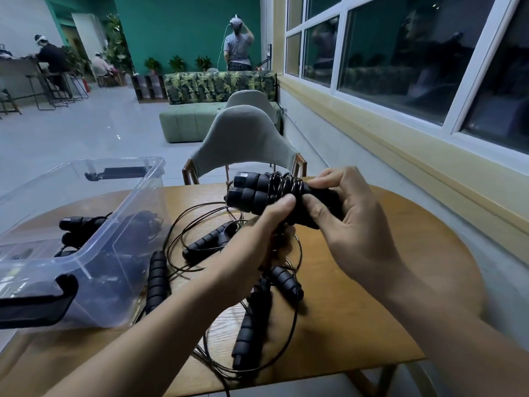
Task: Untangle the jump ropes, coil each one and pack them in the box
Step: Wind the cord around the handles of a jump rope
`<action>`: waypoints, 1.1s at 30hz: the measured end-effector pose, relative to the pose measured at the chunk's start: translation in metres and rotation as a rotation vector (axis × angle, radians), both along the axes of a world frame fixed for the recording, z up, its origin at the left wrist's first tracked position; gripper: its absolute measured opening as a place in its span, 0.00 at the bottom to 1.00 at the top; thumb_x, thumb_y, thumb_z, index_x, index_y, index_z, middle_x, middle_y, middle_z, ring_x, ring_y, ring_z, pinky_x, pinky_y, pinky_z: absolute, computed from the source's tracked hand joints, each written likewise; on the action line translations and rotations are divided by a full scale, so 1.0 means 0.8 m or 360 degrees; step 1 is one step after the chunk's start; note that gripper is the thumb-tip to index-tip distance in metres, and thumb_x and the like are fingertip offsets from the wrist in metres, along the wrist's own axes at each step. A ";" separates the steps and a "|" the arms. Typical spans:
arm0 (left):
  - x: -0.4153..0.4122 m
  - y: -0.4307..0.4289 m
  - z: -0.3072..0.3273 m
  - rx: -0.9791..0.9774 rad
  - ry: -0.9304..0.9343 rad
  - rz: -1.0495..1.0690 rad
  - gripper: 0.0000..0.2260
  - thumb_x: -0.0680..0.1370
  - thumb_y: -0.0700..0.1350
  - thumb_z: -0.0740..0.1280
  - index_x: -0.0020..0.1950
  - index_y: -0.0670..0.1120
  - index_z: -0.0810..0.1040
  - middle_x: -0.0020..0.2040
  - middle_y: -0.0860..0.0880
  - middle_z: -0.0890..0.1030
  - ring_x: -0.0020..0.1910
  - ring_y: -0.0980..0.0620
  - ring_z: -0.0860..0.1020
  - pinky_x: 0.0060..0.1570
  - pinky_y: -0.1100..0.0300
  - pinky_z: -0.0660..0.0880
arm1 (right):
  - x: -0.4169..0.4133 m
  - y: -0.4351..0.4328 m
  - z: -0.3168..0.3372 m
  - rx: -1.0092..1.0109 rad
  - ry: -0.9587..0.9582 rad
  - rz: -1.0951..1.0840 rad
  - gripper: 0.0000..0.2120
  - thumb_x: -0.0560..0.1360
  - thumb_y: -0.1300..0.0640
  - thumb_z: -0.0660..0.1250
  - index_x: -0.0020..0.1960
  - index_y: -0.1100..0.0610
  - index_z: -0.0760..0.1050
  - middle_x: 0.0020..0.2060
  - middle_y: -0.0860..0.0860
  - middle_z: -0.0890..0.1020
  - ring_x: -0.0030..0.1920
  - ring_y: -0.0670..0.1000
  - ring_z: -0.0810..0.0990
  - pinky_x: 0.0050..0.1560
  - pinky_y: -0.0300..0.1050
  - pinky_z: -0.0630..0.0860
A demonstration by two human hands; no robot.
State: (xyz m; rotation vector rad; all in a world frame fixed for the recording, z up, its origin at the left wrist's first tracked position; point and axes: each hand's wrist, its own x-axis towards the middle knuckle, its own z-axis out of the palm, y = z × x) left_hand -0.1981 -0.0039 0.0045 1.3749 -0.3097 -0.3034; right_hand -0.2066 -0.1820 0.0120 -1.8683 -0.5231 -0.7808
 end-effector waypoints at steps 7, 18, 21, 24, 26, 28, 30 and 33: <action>0.003 0.014 0.008 -0.0236 0.0156 0.0358 0.16 0.74 0.65 0.74 0.44 0.54 0.89 0.45 0.49 0.77 0.40 0.53 0.70 0.40 0.56 0.62 | -0.007 0.038 -0.024 -0.0331 -0.0395 -0.0213 0.06 0.80 0.66 0.73 0.53 0.66 0.77 0.55 0.56 0.75 0.55 0.52 0.77 0.52 0.45 0.79; 0.016 0.057 0.018 -0.0441 0.0043 0.0840 0.28 0.71 0.51 0.83 0.64 0.41 0.77 0.43 0.47 0.79 0.40 0.49 0.79 0.39 0.55 0.77 | -0.015 0.105 -0.060 -0.0427 -0.0287 0.0068 0.14 0.77 0.69 0.73 0.62 0.65 0.78 0.62 0.57 0.74 0.62 0.57 0.79 0.58 0.55 0.81; 0.015 0.070 0.020 -0.0325 0.0035 0.0984 0.41 0.64 0.53 0.87 0.70 0.45 0.72 0.48 0.46 0.80 0.41 0.48 0.81 0.44 0.49 0.79 | -0.018 0.116 -0.056 -0.0430 -0.0294 0.0104 0.15 0.77 0.69 0.74 0.62 0.65 0.79 0.63 0.57 0.75 0.63 0.52 0.77 0.65 0.39 0.75; 0.005 0.080 0.026 -0.0162 -0.0006 0.1108 0.36 0.65 0.50 0.87 0.65 0.51 0.70 0.53 0.41 0.83 0.42 0.48 0.84 0.43 0.44 0.83 | -0.015 0.126 -0.054 -0.0431 -0.0237 0.0183 0.16 0.77 0.67 0.75 0.63 0.63 0.78 0.64 0.56 0.75 0.61 0.50 0.77 0.63 0.35 0.74; 0.001 0.090 0.033 -0.0048 -0.0117 0.1168 0.33 0.68 0.45 0.85 0.63 0.49 0.68 0.51 0.42 0.82 0.40 0.53 0.84 0.36 0.52 0.82 | -0.011 0.134 -0.055 -0.0442 -0.0203 0.0276 0.17 0.78 0.65 0.75 0.64 0.63 0.77 0.64 0.55 0.74 0.60 0.50 0.78 0.60 0.42 0.78; 0.001 0.106 0.042 0.0151 -0.0261 0.1208 0.31 0.68 0.43 0.84 0.62 0.49 0.68 0.49 0.46 0.81 0.40 0.55 0.84 0.35 0.57 0.81 | -0.008 0.143 -0.054 -0.0462 -0.0201 0.0361 0.18 0.78 0.65 0.74 0.66 0.63 0.76 0.65 0.54 0.73 0.61 0.50 0.78 0.60 0.45 0.79; 0.002 0.128 0.055 0.0398 -0.0377 0.1237 0.32 0.67 0.47 0.85 0.61 0.51 0.67 0.49 0.49 0.83 0.44 0.53 0.86 0.41 0.49 0.85 | -0.005 0.152 -0.051 -0.0525 -0.0214 0.0416 0.21 0.78 0.63 0.74 0.70 0.61 0.75 0.67 0.53 0.73 0.63 0.48 0.77 0.61 0.45 0.79; 0.003 0.170 0.084 0.0780 -0.0517 0.1221 0.36 0.67 0.54 0.84 0.63 0.53 0.63 0.51 0.51 0.84 0.48 0.54 0.86 0.50 0.46 0.85 | 0.000 0.164 -0.049 -0.0632 -0.0239 0.0443 0.25 0.80 0.62 0.72 0.76 0.58 0.72 0.70 0.49 0.73 0.63 0.47 0.78 0.60 0.47 0.80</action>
